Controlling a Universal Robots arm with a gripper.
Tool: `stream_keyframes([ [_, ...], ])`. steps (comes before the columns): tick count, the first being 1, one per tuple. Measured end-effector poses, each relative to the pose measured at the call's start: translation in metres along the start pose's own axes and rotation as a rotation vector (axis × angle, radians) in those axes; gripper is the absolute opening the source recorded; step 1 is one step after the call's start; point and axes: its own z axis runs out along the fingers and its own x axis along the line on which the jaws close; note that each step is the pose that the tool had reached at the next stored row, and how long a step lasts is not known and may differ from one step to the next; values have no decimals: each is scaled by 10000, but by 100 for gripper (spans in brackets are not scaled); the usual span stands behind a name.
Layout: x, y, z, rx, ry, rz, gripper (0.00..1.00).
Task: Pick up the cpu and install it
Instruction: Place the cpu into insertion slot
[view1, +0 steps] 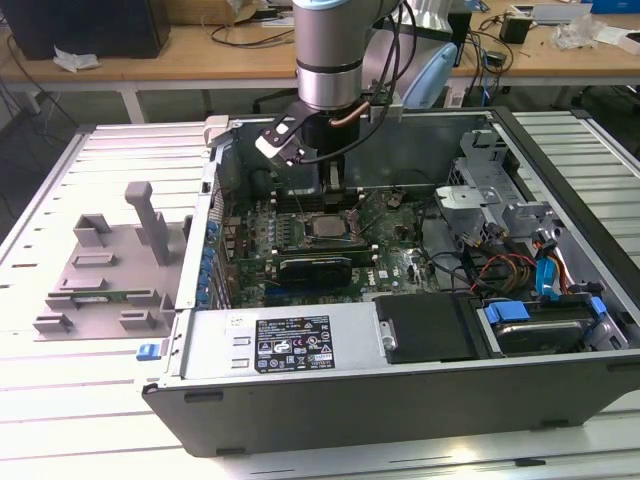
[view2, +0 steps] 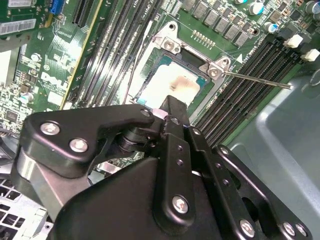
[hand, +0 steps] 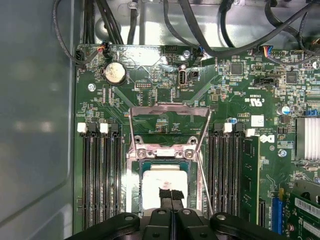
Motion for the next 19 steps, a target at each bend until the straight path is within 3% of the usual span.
stream_keyframes([
  [5, -29, 9, -10, 1, 0, 1, 11],
  [9, -32, 12, -125, 1, -1, 0, 11],
  [19, -32, 13, -130, 0, 1, 0, 11],
])
